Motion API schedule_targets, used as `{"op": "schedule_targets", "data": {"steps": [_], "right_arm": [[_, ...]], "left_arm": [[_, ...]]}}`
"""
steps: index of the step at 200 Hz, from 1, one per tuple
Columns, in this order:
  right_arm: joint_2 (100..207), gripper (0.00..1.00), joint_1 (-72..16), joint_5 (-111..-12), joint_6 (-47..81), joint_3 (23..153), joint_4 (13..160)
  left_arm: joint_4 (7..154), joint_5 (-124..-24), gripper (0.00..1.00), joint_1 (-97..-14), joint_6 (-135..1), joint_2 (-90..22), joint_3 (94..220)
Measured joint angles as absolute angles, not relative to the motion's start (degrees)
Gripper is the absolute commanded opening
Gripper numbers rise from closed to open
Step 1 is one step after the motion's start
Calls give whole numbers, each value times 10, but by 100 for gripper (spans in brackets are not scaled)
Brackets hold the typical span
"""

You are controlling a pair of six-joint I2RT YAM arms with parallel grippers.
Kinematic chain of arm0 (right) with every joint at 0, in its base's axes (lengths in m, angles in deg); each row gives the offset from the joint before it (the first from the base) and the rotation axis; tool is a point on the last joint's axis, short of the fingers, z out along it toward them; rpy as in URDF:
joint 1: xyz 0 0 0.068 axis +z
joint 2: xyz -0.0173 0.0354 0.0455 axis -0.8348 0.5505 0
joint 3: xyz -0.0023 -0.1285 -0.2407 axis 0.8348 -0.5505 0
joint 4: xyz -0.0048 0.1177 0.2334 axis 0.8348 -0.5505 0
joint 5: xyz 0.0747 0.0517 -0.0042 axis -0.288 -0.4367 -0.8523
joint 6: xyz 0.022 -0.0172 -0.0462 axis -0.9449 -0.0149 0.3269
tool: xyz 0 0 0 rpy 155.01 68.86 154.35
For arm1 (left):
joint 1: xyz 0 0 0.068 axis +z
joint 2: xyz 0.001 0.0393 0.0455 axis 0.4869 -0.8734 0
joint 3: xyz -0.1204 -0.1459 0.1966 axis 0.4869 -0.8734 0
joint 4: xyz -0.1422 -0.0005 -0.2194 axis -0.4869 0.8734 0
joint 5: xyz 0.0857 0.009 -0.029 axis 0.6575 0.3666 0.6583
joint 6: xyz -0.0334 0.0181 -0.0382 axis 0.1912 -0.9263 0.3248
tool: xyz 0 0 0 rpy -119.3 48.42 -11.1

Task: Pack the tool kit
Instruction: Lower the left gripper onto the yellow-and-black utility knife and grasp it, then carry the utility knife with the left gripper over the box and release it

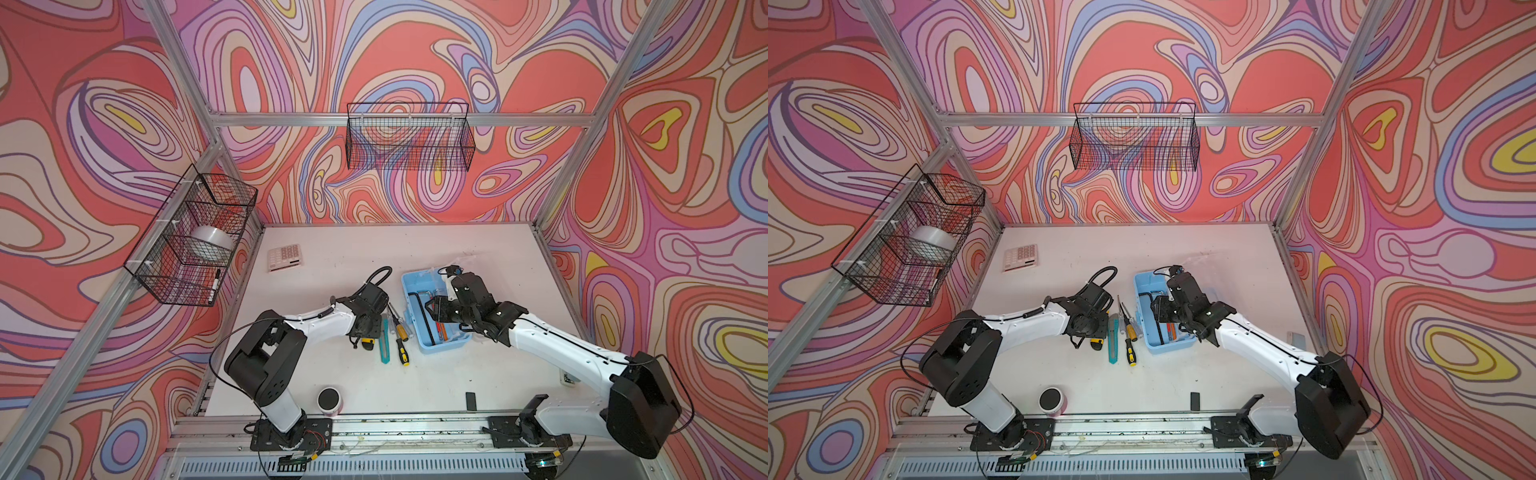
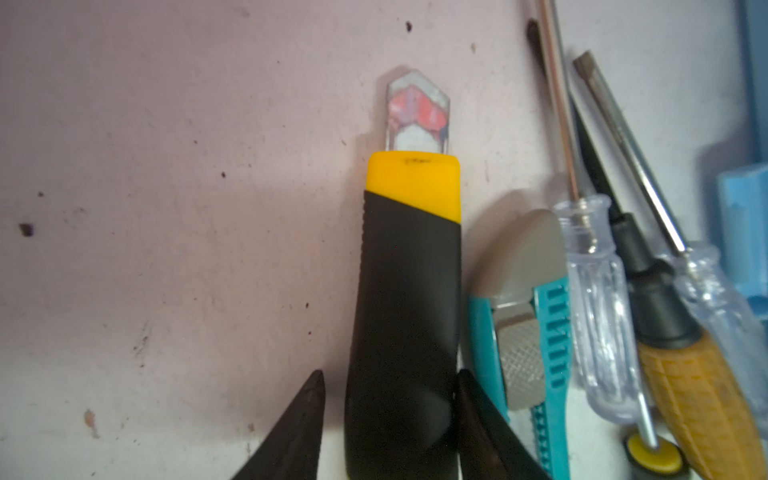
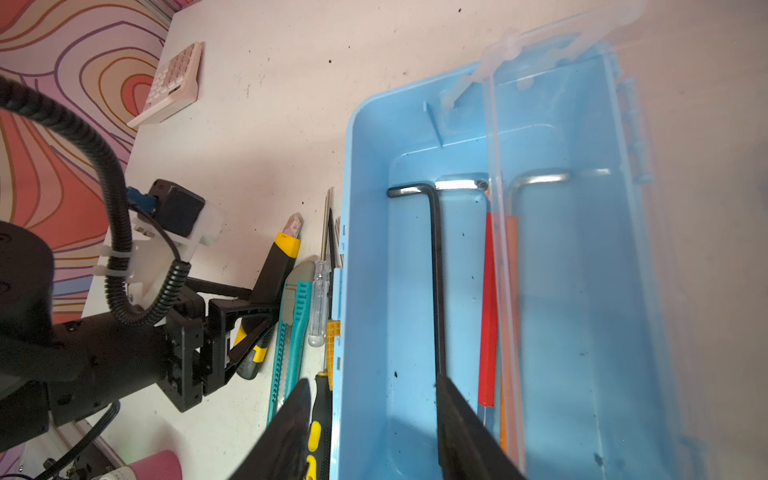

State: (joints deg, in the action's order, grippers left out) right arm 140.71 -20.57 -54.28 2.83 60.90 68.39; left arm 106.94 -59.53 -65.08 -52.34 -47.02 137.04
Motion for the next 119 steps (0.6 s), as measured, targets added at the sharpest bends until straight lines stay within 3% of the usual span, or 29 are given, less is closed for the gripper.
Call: {"op": "schedule_targets", "data": {"steps": [119], "right_arm": [[1427,46,-206,-543,28,609,684]], "left_arm": [[1067,-582,31,-651,-534,-484,1380]]}}
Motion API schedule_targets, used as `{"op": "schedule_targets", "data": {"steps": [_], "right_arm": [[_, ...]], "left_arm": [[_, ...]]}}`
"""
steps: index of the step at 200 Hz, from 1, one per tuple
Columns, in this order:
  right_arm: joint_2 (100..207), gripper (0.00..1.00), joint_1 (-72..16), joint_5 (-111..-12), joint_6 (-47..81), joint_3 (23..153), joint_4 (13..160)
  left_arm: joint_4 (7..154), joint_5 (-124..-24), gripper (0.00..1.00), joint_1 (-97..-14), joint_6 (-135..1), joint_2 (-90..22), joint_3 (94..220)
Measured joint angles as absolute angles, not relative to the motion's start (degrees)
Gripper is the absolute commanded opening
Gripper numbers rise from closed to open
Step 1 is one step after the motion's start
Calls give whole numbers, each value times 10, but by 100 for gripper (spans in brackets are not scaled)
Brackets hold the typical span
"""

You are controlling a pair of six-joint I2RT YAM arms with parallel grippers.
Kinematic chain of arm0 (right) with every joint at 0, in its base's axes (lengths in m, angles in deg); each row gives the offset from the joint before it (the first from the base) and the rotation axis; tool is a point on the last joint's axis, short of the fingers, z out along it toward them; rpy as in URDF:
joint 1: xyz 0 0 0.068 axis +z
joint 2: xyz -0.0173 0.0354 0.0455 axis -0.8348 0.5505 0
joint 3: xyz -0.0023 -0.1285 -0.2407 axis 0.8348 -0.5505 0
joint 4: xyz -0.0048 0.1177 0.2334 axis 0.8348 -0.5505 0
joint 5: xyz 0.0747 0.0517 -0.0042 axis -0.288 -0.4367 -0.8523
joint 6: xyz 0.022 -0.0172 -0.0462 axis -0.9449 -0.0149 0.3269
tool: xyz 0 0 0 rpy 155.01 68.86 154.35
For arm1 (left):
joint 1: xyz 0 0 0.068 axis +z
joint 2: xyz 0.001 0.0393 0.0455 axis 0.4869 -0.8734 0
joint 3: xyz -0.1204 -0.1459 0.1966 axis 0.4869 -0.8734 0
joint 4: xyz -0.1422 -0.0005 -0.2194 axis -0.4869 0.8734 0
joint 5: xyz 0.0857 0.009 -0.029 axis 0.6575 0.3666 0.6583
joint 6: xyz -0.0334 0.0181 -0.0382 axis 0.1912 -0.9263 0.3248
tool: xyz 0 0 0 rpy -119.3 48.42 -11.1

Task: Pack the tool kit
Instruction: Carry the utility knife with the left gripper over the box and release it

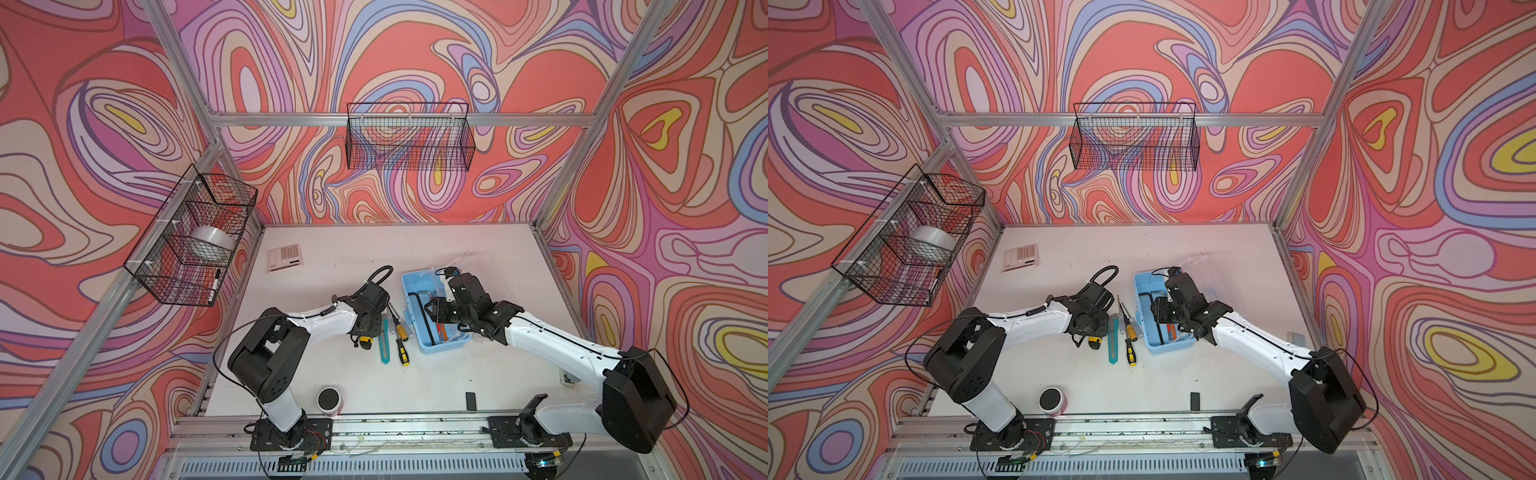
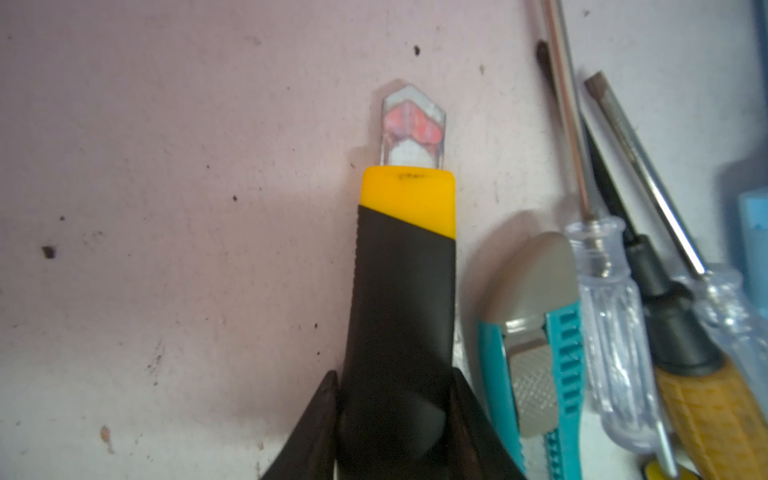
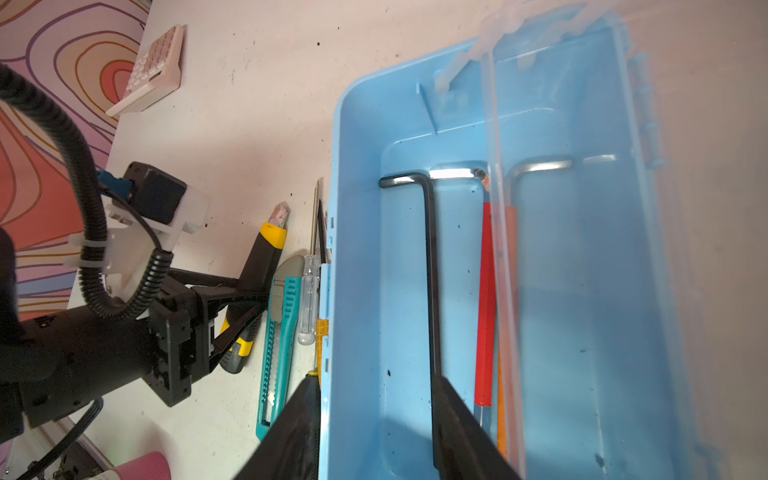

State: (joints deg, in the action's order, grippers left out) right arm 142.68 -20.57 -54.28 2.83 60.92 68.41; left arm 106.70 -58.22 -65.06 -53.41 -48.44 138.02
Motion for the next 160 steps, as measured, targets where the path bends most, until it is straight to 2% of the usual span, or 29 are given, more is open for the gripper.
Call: {"op": "schedule_targets", "data": {"steps": [34,94,160], "right_arm": [[1432,46,-206,-543,28,609,684],[1432,46,-206,-543,28,614,686],[1431,46,-206,-543,28,614,688]], "left_arm": [[1067,-582,27,-650,-535,-484,1380],[1080,-588,27,-650,-536,-471,1380],[1095,-611,26,-650,-530,-397,1381]]}}
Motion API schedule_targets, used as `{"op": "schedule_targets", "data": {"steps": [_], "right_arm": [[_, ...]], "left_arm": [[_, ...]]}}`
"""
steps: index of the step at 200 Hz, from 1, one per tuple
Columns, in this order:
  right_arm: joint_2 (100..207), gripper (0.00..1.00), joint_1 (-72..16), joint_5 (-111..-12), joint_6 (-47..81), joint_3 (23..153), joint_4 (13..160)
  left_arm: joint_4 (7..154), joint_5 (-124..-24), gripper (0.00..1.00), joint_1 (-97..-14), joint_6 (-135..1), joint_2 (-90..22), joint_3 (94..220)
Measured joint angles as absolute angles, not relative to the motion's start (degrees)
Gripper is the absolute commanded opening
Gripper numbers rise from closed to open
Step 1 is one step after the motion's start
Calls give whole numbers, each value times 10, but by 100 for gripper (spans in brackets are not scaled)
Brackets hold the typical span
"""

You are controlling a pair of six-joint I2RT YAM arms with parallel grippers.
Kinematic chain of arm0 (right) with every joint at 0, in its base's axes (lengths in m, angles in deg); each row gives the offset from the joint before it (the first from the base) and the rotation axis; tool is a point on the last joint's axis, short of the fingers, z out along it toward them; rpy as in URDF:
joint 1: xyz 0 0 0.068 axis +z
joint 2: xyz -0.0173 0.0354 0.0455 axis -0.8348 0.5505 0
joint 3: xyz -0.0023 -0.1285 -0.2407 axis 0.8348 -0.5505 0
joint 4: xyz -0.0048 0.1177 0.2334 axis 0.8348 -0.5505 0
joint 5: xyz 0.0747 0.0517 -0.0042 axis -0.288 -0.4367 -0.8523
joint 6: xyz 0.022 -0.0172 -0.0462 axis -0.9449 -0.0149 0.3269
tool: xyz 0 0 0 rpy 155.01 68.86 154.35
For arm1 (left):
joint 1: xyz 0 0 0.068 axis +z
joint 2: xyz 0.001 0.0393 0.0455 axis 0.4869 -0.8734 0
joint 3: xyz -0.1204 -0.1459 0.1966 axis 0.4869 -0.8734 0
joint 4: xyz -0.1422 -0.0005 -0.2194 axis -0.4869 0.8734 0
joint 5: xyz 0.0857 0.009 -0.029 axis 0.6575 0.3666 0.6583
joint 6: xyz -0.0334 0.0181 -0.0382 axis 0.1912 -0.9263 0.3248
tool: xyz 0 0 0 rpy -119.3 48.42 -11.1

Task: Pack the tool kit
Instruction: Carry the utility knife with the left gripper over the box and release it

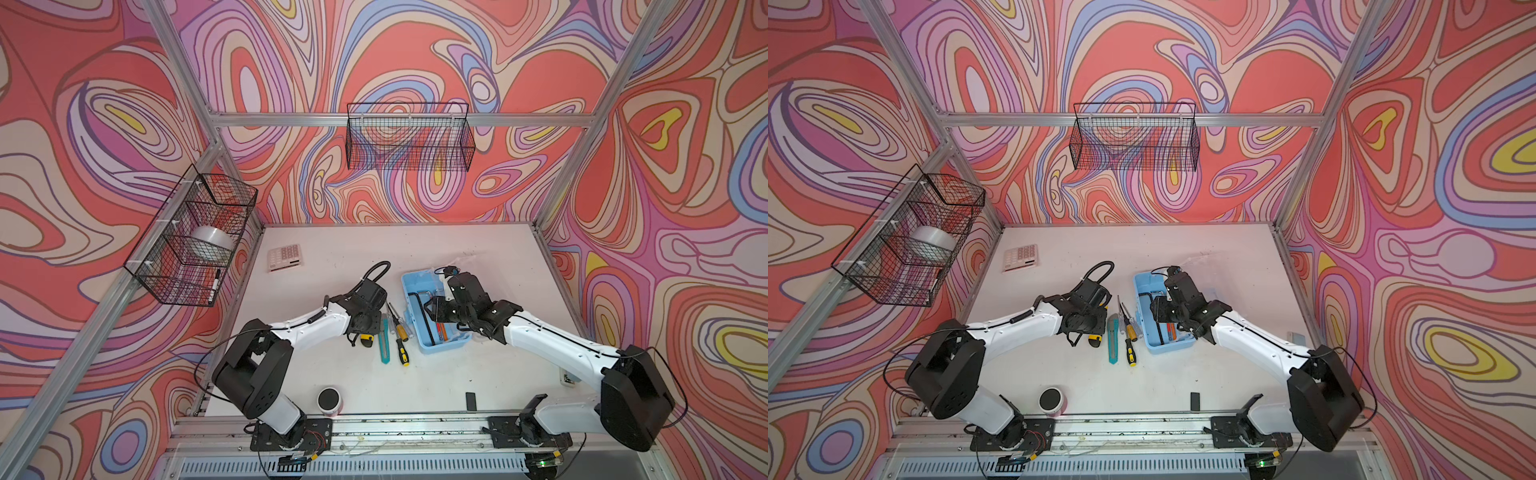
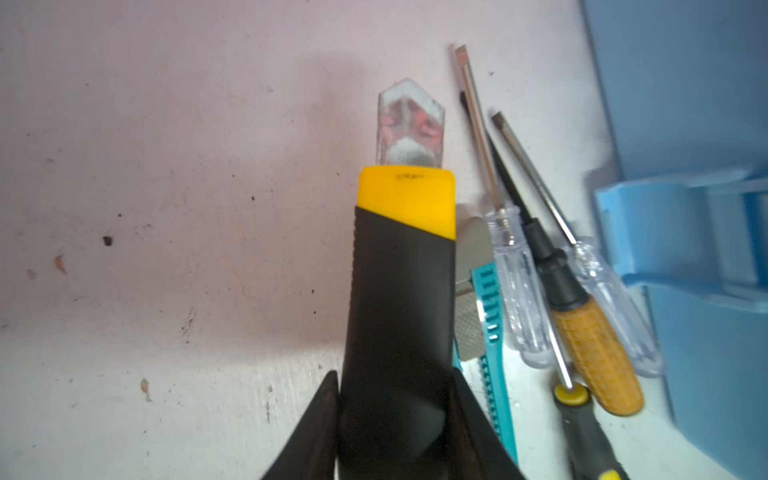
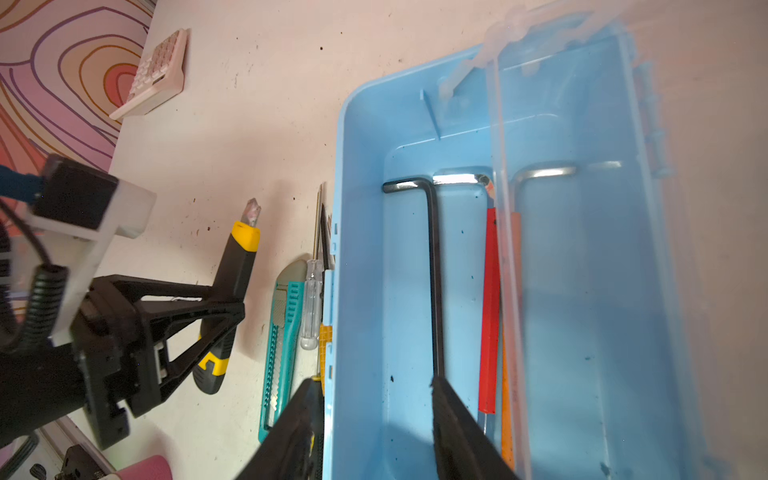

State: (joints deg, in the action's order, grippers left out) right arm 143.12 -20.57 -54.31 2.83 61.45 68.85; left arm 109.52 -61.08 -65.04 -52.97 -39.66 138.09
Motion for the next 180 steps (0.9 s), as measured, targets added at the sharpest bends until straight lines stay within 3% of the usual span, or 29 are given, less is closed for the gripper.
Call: {"op": "schedule_targets", "data": {"steps": [51,90,180], "right_arm": [[1390,46,-207,-533,28,625,682],[1327,45,-224,-516,31,643,679],[1247,46,-269,-491,40,644,640]], "left_arm": [[1043,-698,23,-651,-459,-307,1383],[932,-730,22,-690,-376,-311,1383],[781,-768,22,-761,-281,-521,1537]]}}
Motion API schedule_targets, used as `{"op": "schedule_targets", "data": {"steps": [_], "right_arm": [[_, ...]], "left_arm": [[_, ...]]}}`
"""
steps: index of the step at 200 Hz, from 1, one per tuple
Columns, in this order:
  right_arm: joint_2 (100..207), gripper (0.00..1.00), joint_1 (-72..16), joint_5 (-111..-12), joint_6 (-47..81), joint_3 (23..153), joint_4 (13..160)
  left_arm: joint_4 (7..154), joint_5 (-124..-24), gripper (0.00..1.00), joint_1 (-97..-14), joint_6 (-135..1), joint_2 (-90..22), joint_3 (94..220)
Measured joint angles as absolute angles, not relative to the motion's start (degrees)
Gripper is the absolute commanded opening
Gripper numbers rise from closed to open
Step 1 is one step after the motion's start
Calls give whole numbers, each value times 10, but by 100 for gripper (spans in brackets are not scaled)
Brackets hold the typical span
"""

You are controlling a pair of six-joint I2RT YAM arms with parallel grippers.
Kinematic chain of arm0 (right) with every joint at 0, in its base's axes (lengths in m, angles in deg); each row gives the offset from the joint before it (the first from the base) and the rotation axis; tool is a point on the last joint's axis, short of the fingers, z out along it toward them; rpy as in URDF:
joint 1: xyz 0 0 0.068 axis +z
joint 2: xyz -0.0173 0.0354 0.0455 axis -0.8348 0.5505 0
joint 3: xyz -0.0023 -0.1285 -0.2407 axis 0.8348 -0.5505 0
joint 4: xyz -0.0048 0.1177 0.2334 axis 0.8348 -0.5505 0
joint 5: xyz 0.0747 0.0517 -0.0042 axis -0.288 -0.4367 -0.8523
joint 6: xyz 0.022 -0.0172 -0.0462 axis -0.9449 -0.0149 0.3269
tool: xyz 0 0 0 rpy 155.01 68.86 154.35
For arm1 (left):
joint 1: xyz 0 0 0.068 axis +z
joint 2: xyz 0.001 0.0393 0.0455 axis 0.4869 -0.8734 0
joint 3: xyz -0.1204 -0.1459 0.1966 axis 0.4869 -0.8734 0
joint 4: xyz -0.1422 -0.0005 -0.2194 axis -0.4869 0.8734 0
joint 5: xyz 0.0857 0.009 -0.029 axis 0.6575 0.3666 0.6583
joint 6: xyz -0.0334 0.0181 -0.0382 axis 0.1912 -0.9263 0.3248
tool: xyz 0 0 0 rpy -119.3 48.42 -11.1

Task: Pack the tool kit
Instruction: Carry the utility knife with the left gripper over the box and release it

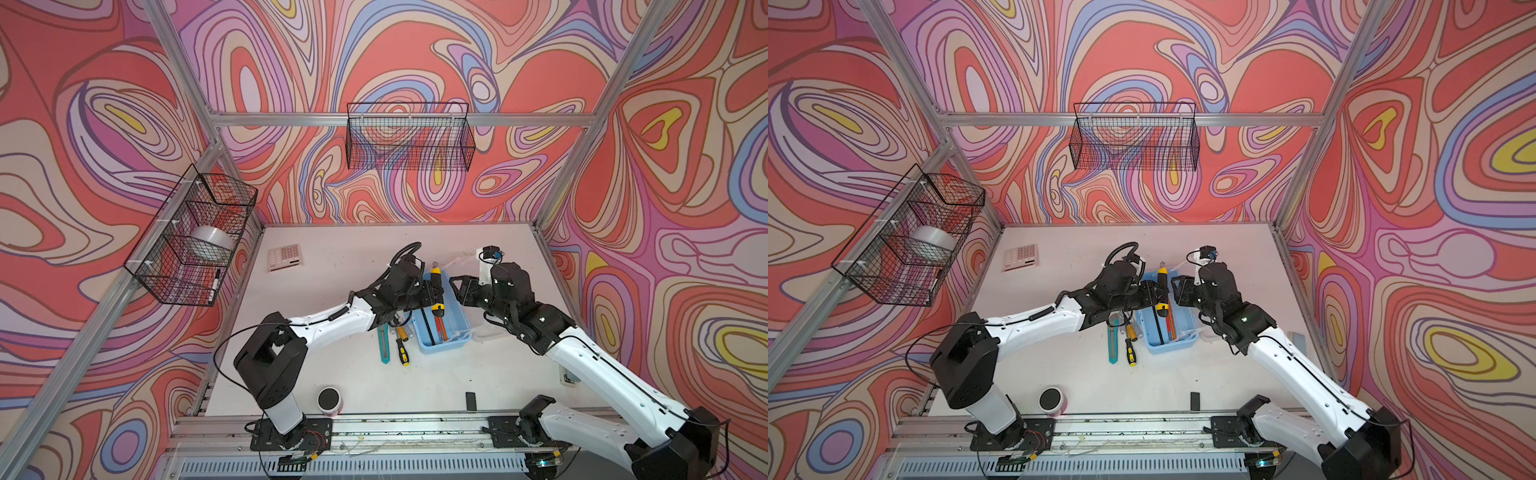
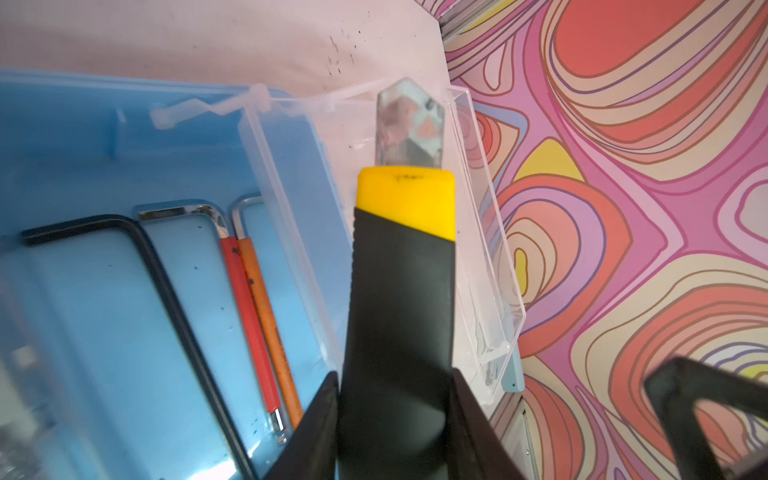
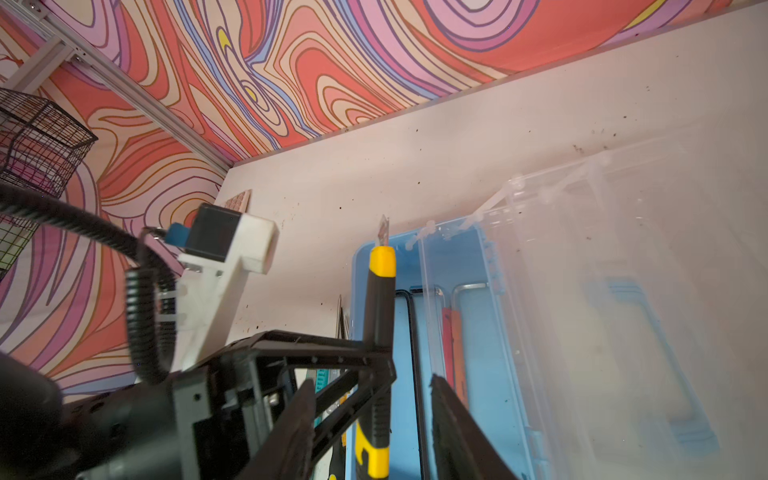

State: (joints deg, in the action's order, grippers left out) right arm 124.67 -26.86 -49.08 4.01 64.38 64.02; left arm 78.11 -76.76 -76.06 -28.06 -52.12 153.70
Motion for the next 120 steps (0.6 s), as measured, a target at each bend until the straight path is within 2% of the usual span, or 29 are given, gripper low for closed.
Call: {"op": "schedule_targets", "data": {"steps": [55,120], "right_arm": [[1221,46,-278,-485,43,636,627],[1221,49,-285,-487,44,624,619]], "left_arm": [[763,-777,24,-770,-248,-601,1593],[757,-780,41,-775,-234,-635,1617]]}}
